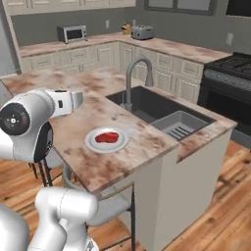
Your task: Retrieve the shaker from the cabinet and place it next the steak on a plate on the dining table.
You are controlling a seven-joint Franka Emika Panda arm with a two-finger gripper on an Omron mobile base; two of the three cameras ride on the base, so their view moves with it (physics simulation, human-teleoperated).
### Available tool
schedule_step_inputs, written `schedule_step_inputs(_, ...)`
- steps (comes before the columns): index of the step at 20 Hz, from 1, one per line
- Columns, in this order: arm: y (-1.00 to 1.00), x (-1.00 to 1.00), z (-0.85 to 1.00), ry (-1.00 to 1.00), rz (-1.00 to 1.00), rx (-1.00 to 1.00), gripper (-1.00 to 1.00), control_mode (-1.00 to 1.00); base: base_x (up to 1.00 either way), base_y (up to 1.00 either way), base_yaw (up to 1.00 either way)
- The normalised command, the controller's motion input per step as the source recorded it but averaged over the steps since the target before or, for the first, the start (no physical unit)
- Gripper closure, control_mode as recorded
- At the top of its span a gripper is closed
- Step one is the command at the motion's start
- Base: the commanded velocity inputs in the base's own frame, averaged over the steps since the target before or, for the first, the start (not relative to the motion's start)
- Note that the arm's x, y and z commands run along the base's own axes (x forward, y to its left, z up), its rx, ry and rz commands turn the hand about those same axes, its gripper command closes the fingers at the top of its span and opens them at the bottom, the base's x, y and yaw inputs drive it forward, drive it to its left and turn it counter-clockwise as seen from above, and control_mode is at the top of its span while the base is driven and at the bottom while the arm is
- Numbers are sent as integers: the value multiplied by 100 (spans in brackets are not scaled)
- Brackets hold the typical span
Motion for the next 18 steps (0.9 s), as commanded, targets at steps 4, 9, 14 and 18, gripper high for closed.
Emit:
schedule_step_inputs(4, 0, 0, 0, 0, 0, 0, 100, 100, 44, 3, -46)
schedule_step_inputs(9, 0, 0, 0, 0, 0, 0, 100, 100, 45, 21, -47)
schedule_step_inputs(14, 0, 0, 0, 0, 0, 0, 100, 100, 51, 28, -48)
schedule_step_inputs(18, 0, 0, 0, 0, 0, 0, 100, 100, 59, 37, -48)
